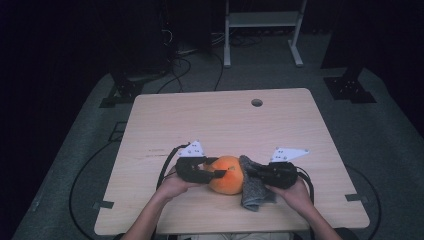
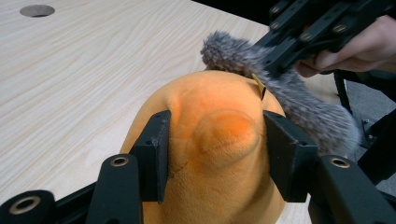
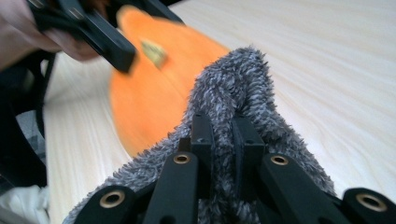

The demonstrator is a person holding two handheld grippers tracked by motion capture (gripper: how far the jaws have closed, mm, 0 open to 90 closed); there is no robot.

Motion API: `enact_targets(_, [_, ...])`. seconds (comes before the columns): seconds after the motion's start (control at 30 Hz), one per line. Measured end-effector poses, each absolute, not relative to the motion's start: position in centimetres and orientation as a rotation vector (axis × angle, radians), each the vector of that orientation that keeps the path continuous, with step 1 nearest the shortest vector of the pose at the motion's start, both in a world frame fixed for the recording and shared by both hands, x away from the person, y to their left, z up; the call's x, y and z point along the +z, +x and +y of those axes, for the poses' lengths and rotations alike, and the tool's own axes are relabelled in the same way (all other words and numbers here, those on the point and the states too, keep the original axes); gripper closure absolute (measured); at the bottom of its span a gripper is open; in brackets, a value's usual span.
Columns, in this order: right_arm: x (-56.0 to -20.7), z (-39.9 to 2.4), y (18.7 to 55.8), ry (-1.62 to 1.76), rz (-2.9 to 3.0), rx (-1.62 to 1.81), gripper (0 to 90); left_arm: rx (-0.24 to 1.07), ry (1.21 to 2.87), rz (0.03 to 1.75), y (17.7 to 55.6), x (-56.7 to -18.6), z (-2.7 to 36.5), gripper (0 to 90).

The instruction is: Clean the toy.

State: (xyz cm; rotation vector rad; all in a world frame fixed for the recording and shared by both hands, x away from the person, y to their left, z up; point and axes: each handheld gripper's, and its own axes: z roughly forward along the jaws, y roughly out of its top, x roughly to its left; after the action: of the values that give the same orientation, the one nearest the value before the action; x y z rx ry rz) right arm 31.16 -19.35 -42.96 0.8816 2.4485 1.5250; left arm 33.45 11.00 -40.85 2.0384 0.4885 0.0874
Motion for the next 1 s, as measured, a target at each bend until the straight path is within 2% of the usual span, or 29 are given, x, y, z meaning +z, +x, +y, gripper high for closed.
enact_targets(0.2, [-41.9, -20.2, 30.1, 0.862, 2.404, 1.567, 80.8, 0.144, 2.074, 0.541, 33.2, -39.8, 10.7, 46.1])
enact_targets(0.37, [-40.3, -17.5, 29.0, 0.750, 2.364, 1.679, 81.0, 0.115, 2.046, 0.555, 33.0, -39.8, 10.0, 45.6])
enact_targets(0.4, [-41.0, -16.6, 29.3, 0.742, 2.392, 1.587, 81.3, 0.114, 2.044, 0.551, 33.0, -39.8, 9.9, 40.6])
enact_targets(0.43, [-41.0, -16.6, 29.3, 0.742, 2.392, 1.587, 81.3, 0.130, 2.054, 0.547, 33.0, -40.0, 9.9, 40.6])
enact_targets(0.53, [-42.1, -16.7, 30.0, 0.798, 2.401, 1.596, 81.4, 0.107, 2.028, 0.480, 33.5, -40.6, 10.6, 24.4])
enact_targets(0.6, [-42.2, -17.0, 30.1, 0.805, 2.392, 1.586, 81.4, 0.099, 2.018, 0.481, 33.9, -41.1, 11.0, 17.4])
enact_targets(0.73, [-42.5, -18.2, 30.5, 0.861, 2.374, 1.575, 81.3, 0.107, 2.018, 0.467, 34.4, -41.7, 10.9, 10.6])
enact_targets(0.83, [-42.7, -18.6, 30.7, 0.880, 2.366, 1.570, 81.3, 0.086, 2.031, 0.445, 34.2, -41.9, 10.6, 11.7])
enact_targets(0.93, [-42.9, -19.4, 31.1, 0.923, 2.344, 1.551, 81.2, 0.056, 2.020, 0.337, 33.5, -41.4, 10.8, 17.9])
enact_targets(1.0, [-43.1, -20.2, 31.4, 0.957, 2.334, 1.546, 81.1, 0.085, 2.014, 0.346, 33.5, -41.5, 10.7, 19.2])
